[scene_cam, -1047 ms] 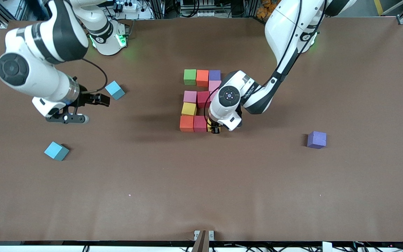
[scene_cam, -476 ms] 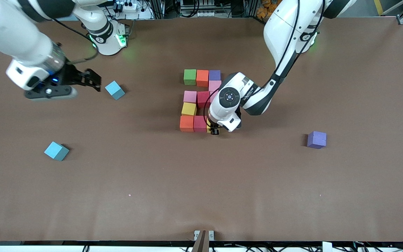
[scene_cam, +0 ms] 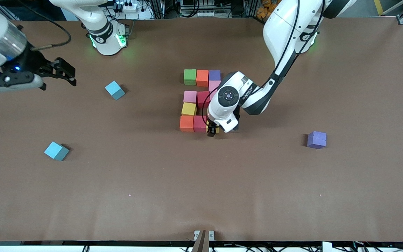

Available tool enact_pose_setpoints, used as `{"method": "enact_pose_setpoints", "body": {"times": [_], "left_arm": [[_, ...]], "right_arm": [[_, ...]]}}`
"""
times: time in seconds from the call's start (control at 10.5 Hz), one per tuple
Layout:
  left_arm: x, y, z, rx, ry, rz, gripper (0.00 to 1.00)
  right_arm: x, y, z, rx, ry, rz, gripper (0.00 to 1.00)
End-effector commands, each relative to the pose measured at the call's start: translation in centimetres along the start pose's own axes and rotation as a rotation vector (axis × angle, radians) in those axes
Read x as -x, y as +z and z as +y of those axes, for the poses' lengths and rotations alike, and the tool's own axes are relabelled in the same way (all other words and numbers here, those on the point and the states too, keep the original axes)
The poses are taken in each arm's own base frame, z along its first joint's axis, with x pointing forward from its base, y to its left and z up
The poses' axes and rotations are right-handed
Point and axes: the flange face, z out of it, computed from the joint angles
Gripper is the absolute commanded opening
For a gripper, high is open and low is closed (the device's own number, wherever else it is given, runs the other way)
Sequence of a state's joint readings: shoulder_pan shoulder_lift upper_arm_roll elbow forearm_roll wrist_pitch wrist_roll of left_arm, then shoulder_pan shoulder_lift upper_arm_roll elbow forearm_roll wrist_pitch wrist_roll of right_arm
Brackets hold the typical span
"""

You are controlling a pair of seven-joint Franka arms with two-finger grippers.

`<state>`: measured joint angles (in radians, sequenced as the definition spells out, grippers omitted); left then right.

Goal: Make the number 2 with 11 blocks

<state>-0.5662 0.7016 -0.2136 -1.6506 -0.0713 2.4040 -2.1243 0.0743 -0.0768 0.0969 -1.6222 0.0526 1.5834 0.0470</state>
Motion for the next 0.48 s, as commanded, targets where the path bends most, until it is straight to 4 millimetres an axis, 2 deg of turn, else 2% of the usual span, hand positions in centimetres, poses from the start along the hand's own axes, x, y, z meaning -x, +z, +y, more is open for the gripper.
{"method": "enact_pose_setpoints", "body": {"times": [0.0,0.1,0.29,0.38], "left_arm": [[-0.1,-5.7,0.4,0.002,0.047,-0.015,1.00],[-0.5,-7.9,0.9,0.006,0.054,-0.033,1.00],[-1.0,-12.7,1.4,0.037,0.182,-0.043,1.00],[-1.4,-14.8,2.5,0.036,0.254,-0.041,1.00]], "right_arm": [[-0.2,-1.7,1.5,0.040,-0.052,0.003,1.00],[-0.2,-2.7,3.4,0.098,-0.116,0.012,1.00],[-0.7,-2.6,6.6,0.087,-0.097,0.018,1.00],[-0.9,-2.4,7.0,0.088,-0.091,0.018,1.00]]}}
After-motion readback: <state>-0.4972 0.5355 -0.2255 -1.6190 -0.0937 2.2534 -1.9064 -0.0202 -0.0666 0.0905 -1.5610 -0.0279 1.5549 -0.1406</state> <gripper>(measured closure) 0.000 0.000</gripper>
